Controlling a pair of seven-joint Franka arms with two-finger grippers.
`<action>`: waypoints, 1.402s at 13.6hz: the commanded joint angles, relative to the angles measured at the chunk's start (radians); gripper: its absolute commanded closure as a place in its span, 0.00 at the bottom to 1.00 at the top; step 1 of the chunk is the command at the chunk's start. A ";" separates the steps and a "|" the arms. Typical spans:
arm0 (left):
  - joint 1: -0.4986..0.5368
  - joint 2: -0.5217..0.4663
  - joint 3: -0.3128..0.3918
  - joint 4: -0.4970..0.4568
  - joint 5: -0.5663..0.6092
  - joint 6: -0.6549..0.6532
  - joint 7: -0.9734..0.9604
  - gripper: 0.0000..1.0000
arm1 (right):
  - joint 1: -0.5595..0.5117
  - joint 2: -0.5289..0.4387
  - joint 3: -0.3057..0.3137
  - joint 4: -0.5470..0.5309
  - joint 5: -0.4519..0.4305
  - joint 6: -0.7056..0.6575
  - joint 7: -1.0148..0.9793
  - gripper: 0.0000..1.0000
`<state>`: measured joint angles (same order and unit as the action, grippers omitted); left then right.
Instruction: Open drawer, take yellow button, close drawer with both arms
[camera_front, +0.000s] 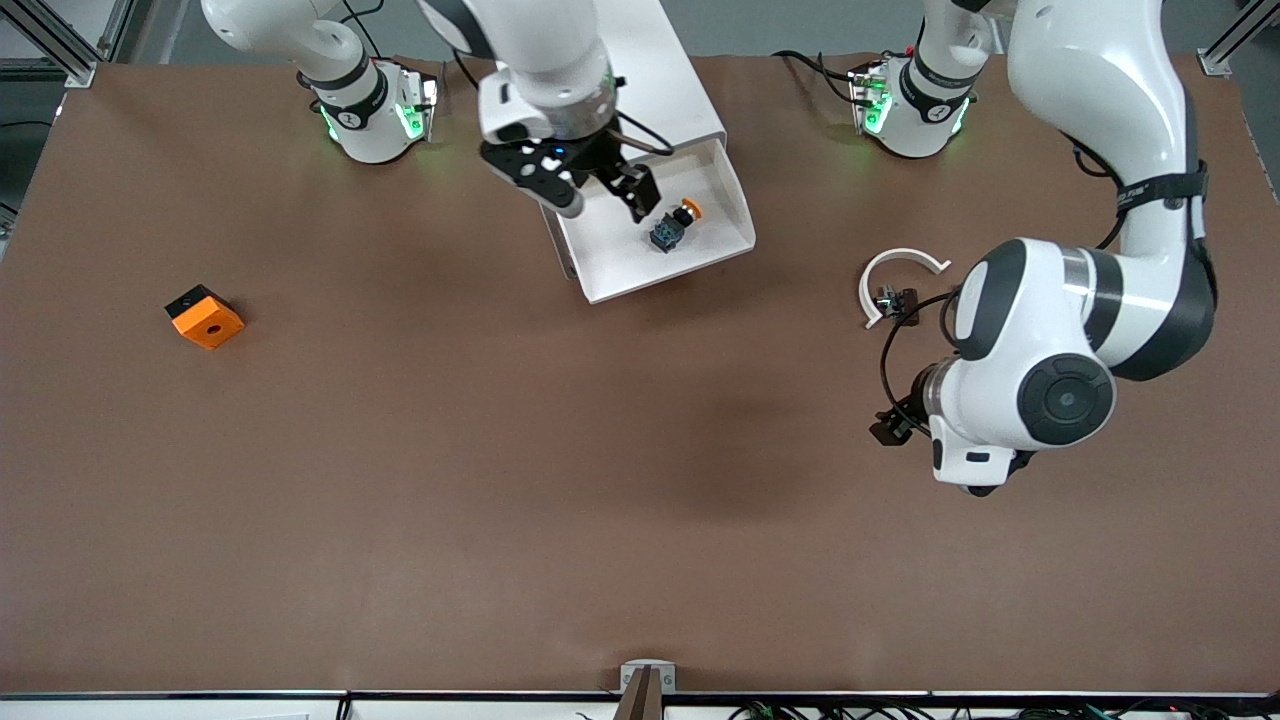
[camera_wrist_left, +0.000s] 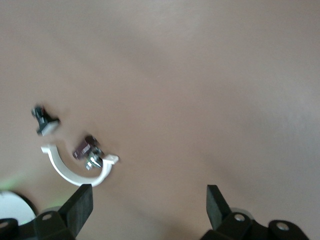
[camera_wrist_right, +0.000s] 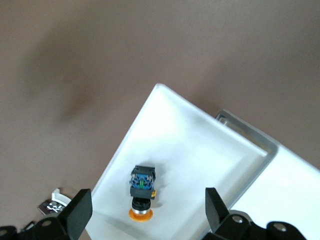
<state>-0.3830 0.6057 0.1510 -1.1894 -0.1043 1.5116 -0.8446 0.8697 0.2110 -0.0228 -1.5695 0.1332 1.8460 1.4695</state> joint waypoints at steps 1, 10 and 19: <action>0.004 -0.055 -0.004 -0.047 0.018 0.021 0.178 0.00 | 0.032 0.045 -0.017 0.020 -0.010 -0.001 0.014 0.00; -0.008 -0.319 -0.065 -0.483 0.017 0.354 0.392 0.00 | 0.078 0.224 -0.019 0.121 -0.052 -0.001 0.051 0.00; -0.010 -0.310 -0.189 -0.529 -0.017 0.329 0.227 0.00 | 0.103 0.252 -0.017 0.126 -0.064 0.021 0.055 0.00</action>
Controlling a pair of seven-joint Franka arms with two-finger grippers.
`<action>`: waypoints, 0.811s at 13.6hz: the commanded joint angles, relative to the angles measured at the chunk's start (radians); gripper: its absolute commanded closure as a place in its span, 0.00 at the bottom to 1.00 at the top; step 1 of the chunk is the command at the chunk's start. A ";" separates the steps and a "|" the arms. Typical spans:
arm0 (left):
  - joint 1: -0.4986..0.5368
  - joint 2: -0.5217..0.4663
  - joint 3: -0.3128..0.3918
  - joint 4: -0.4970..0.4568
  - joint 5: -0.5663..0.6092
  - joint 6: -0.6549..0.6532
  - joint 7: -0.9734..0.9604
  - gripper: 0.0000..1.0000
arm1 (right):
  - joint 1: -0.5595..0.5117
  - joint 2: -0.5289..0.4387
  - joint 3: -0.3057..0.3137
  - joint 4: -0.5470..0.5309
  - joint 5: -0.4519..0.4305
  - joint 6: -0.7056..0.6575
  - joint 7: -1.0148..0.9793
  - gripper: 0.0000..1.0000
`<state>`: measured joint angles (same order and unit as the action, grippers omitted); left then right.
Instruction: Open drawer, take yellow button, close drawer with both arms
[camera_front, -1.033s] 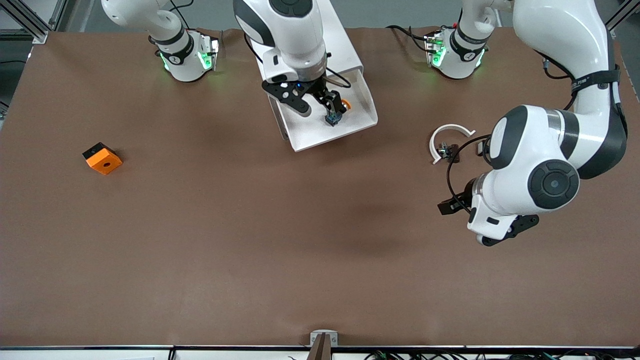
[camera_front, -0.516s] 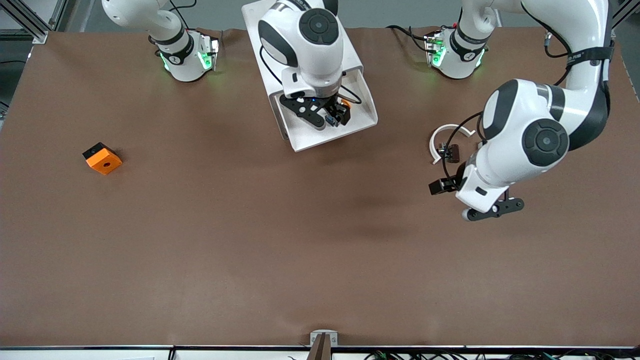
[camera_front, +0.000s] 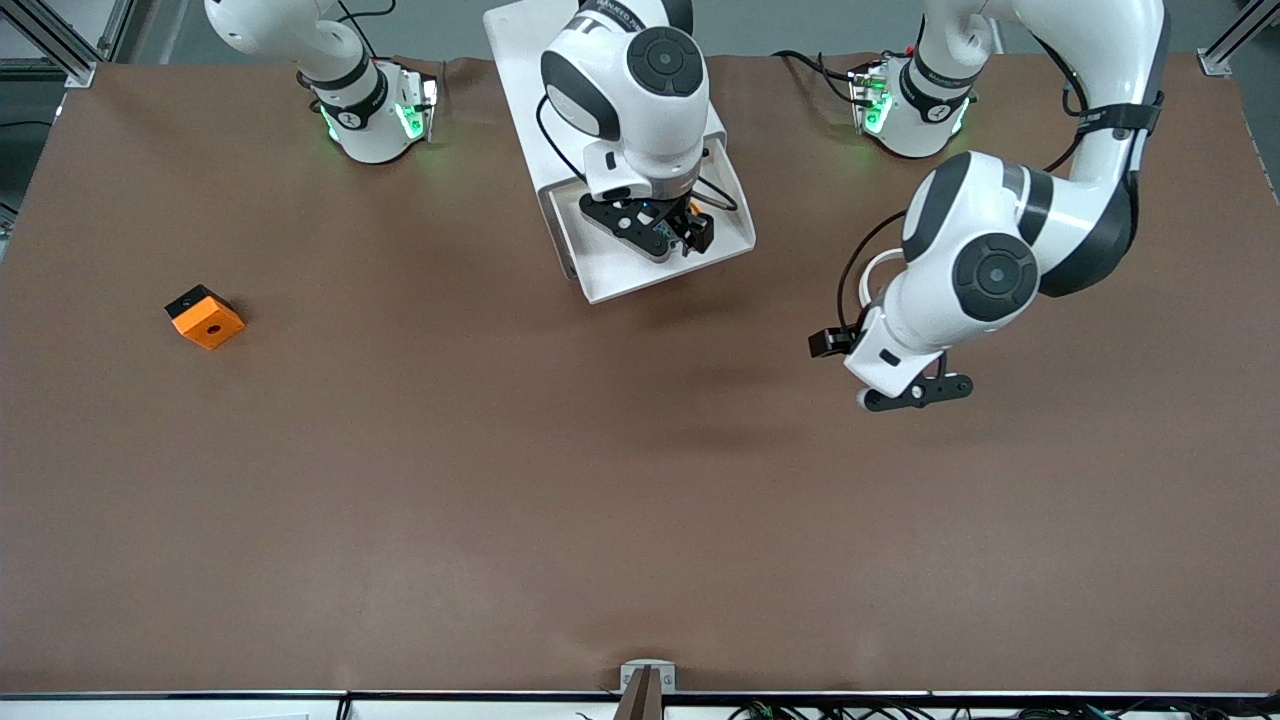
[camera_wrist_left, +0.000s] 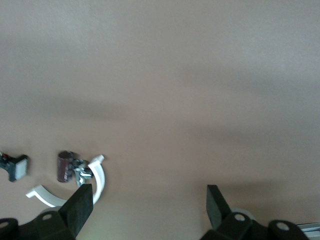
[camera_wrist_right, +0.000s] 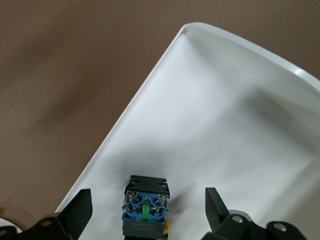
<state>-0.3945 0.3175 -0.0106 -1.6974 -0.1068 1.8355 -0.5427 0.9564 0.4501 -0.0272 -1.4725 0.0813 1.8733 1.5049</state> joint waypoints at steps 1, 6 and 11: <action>0.002 -0.021 -0.037 -0.021 -0.020 0.002 -0.118 0.00 | 0.018 0.013 -0.013 0.031 -0.012 -0.006 0.021 0.00; 0.003 -0.032 -0.054 -0.015 -0.024 -0.090 -0.151 0.00 | 0.025 0.028 -0.014 0.029 -0.012 -0.006 0.043 0.04; 0.013 -0.026 -0.052 0.004 -0.024 -0.094 -0.151 0.00 | 0.025 0.032 -0.014 0.029 -0.012 -0.005 0.044 0.30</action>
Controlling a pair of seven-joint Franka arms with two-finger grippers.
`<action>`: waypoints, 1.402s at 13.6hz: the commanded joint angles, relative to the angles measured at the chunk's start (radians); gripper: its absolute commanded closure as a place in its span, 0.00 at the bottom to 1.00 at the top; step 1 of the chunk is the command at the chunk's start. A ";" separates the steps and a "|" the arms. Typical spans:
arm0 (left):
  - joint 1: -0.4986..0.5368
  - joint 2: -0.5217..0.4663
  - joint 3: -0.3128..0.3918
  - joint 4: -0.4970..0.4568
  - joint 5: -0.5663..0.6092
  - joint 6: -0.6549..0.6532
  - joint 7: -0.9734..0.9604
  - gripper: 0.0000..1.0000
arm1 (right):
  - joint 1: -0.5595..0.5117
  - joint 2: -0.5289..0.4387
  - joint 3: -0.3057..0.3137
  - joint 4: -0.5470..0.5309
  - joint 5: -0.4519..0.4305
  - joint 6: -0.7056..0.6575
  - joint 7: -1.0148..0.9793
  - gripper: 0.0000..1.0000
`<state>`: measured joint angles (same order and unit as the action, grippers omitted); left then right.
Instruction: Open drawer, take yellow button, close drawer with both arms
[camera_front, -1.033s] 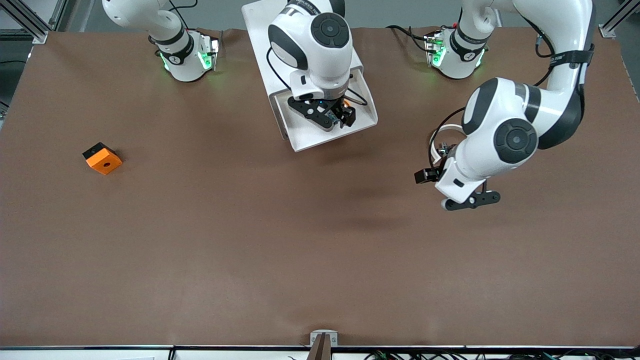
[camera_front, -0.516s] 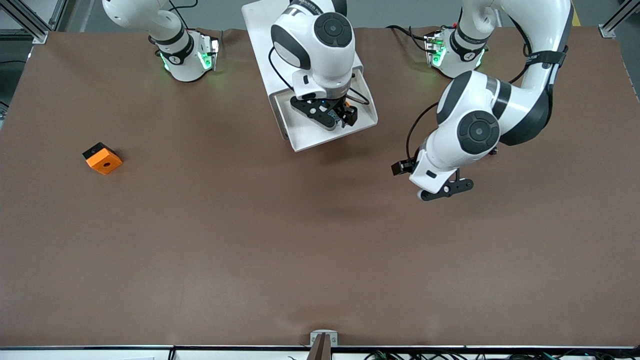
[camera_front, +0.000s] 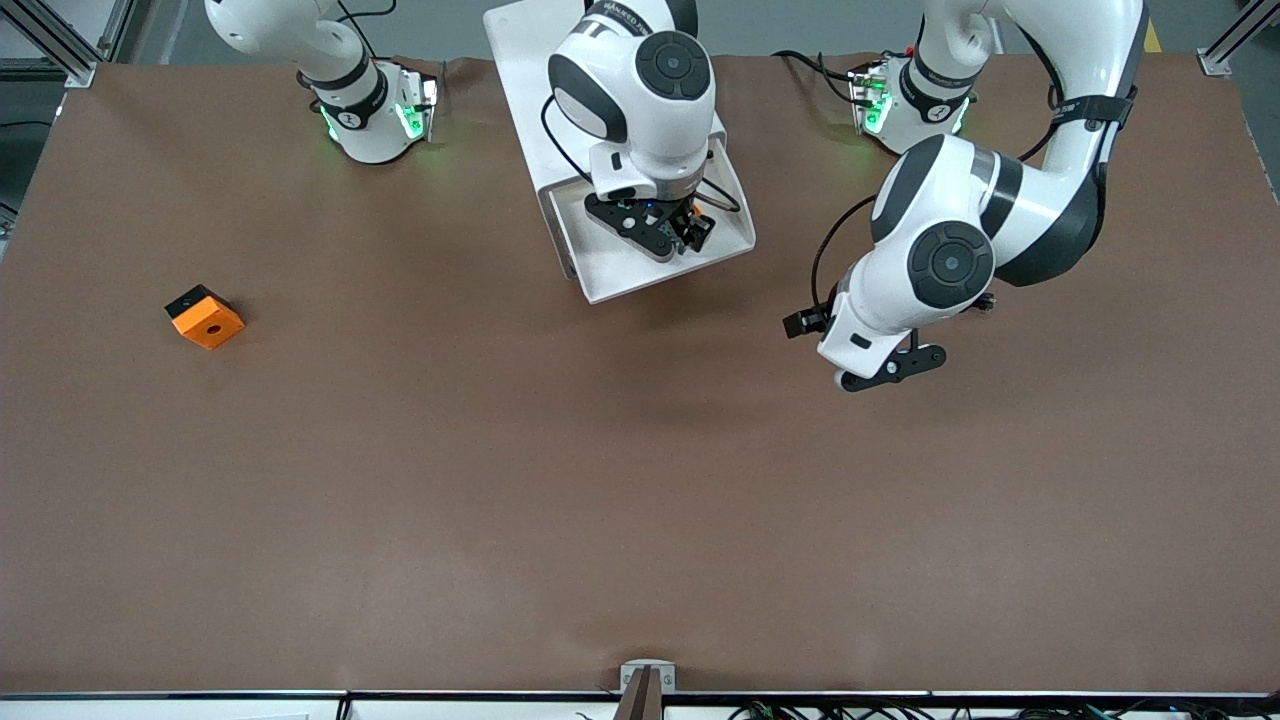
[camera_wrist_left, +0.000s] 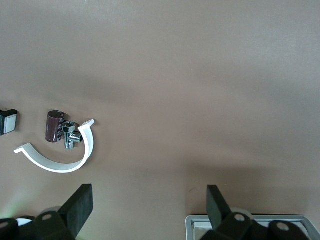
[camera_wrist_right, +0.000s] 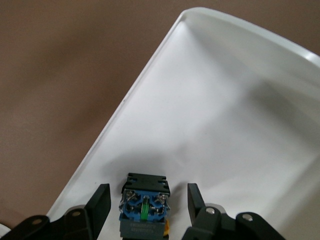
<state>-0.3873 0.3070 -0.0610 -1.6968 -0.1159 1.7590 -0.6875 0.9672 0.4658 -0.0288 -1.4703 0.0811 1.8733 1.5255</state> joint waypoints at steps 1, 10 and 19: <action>0.005 -0.005 0.000 0.025 -0.013 -0.018 -0.010 0.00 | 0.015 0.017 -0.013 0.027 -0.012 -0.005 0.025 0.31; -0.008 0.053 0.003 0.124 -0.010 -0.013 -0.050 0.00 | -0.002 0.017 -0.016 0.048 0.000 0.006 0.018 1.00; -0.125 0.118 -0.008 0.086 -0.110 0.111 -0.257 0.00 | -0.298 -0.093 -0.014 0.180 0.063 -0.282 -0.425 1.00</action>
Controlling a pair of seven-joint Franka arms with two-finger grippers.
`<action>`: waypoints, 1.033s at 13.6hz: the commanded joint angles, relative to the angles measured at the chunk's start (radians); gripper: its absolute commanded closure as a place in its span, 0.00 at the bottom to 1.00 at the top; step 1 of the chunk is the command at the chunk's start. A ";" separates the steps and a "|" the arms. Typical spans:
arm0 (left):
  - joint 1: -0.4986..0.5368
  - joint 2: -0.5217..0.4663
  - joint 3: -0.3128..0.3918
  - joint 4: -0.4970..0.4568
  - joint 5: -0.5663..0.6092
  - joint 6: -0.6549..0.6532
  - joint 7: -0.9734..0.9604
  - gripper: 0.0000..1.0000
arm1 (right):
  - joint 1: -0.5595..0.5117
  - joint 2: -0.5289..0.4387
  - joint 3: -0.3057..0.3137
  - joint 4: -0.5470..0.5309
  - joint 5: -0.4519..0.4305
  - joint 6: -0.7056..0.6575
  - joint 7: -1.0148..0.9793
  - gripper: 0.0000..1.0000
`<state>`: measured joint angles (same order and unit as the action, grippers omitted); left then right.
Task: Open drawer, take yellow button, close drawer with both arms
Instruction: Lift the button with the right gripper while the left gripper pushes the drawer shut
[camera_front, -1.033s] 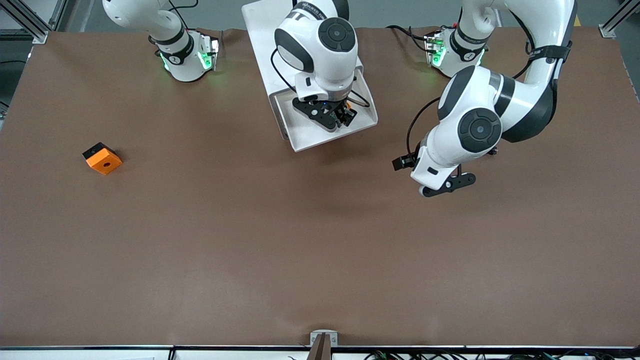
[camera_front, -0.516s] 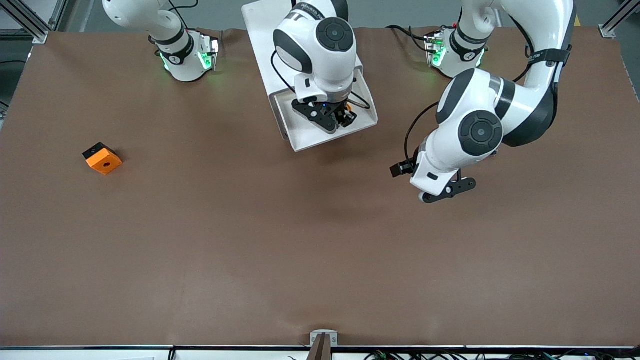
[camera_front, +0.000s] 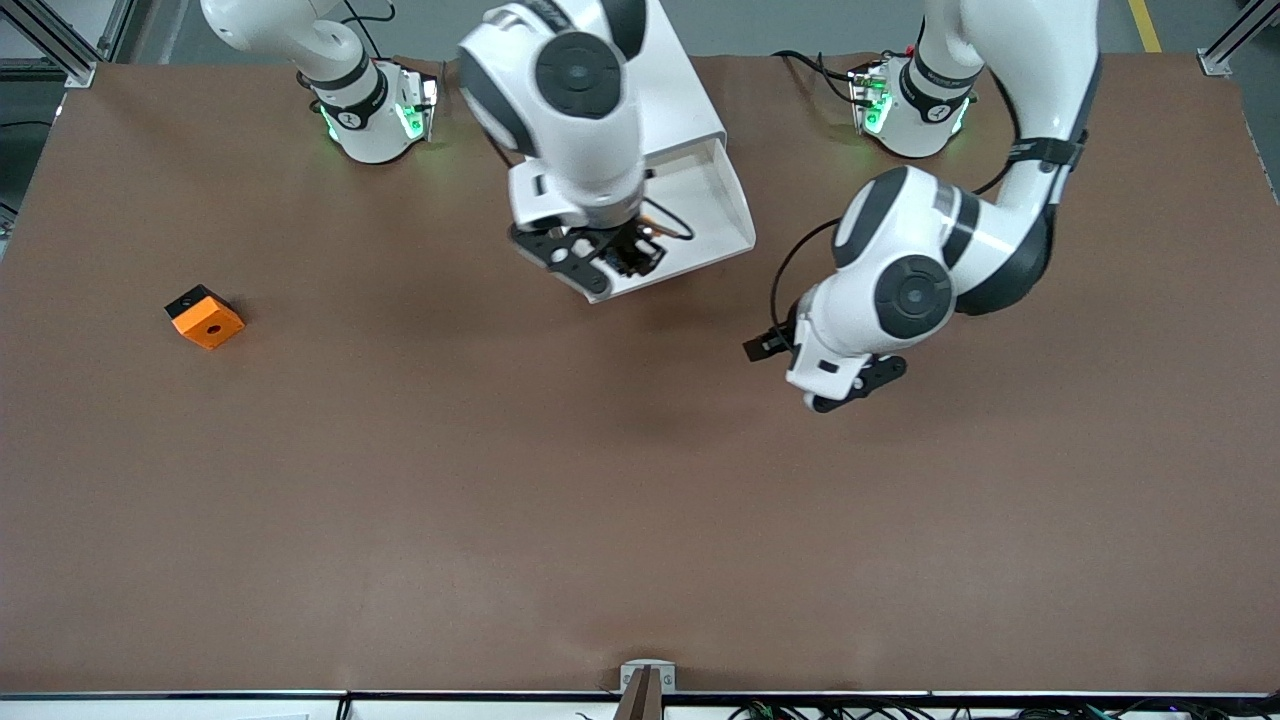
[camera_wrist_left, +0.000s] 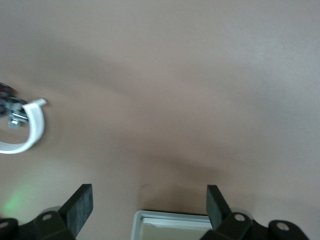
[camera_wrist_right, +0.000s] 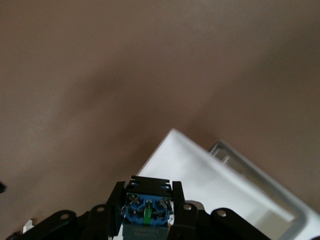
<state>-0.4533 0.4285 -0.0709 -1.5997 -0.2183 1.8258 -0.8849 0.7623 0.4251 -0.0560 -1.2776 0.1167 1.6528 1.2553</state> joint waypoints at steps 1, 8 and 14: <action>-0.086 -0.005 0.002 -0.026 -0.007 0.064 -0.083 0.00 | -0.139 -0.065 0.012 -0.012 0.028 -0.088 -0.242 1.00; -0.202 -0.037 -0.039 -0.081 -0.010 0.070 -0.207 0.00 | -0.466 -0.118 0.008 -0.143 -0.021 -0.073 -0.802 1.00; -0.205 -0.073 -0.190 -0.161 -0.052 0.072 -0.281 0.00 | -0.678 -0.112 0.008 -0.336 -0.109 0.137 -1.143 1.00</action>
<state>-0.6562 0.3955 -0.2128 -1.7106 -0.2420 1.8896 -1.1184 0.1328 0.3455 -0.0684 -1.5111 0.0415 1.7104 0.1821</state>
